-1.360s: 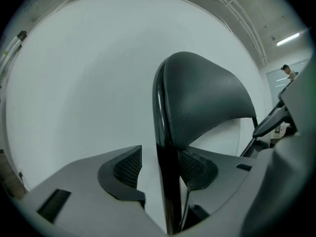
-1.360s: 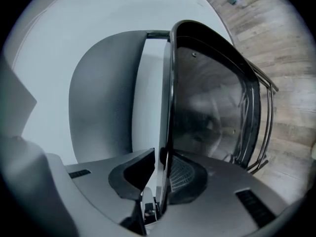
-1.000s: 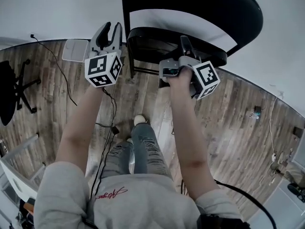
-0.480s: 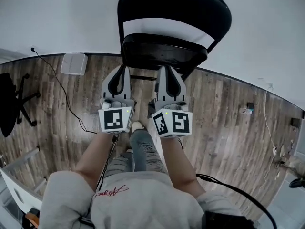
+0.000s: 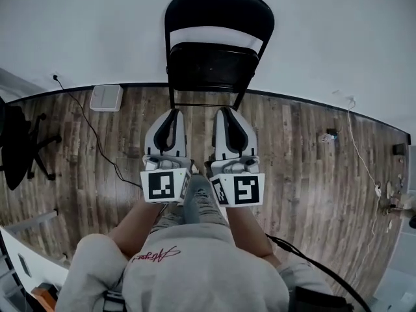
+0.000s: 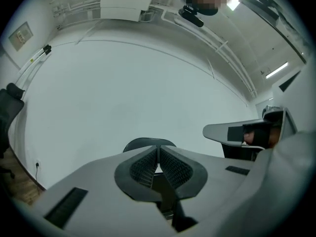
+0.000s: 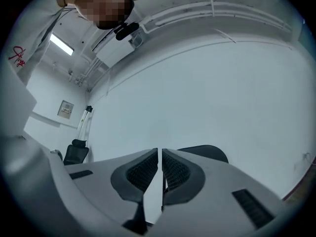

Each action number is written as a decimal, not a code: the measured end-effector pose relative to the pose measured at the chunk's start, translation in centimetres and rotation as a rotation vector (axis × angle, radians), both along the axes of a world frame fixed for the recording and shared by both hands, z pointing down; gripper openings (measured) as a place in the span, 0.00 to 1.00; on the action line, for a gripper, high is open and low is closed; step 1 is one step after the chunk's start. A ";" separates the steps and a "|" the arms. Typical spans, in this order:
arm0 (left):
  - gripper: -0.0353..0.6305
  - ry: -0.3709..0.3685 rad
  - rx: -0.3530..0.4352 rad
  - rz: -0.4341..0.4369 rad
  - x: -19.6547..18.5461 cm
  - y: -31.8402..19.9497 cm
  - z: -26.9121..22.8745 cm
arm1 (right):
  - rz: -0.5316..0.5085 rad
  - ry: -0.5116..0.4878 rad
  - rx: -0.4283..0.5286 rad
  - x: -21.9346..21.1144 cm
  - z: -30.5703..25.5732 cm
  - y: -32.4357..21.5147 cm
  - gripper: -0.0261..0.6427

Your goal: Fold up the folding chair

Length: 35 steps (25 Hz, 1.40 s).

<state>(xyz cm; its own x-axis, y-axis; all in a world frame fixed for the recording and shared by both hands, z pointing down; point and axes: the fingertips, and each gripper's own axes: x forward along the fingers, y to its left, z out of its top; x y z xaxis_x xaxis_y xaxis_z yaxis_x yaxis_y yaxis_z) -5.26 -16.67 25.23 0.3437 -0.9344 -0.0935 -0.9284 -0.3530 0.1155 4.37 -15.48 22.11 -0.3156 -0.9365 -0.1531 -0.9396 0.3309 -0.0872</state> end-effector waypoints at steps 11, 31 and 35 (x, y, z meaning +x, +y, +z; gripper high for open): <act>0.10 -0.022 -0.003 0.018 0.9 12.2 -3.1 | -0.038 -0.009 -0.008 0.3 -1.8 12.5 0.09; 0.10 0.008 0.003 0.009 2.6 14.7 -5.2 | -0.053 0.014 0.002 1.5 -3.6 14.7 0.07; 0.10 -0.001 0.018 0.010 2.6 14.9 -5.1 | -0.053 0.007 -0.005 1.4 -3.3 14.9 0.07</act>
<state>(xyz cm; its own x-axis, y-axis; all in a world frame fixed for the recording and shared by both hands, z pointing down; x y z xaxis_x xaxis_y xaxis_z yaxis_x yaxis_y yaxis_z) -2.65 -1.80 20.08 0.3530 -0.9292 -0.1099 -0.9250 -0.3642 0.1086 5.81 -0.61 18.76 -0.3655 -0.9192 -0.1462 -0.9215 0.3796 -0.0828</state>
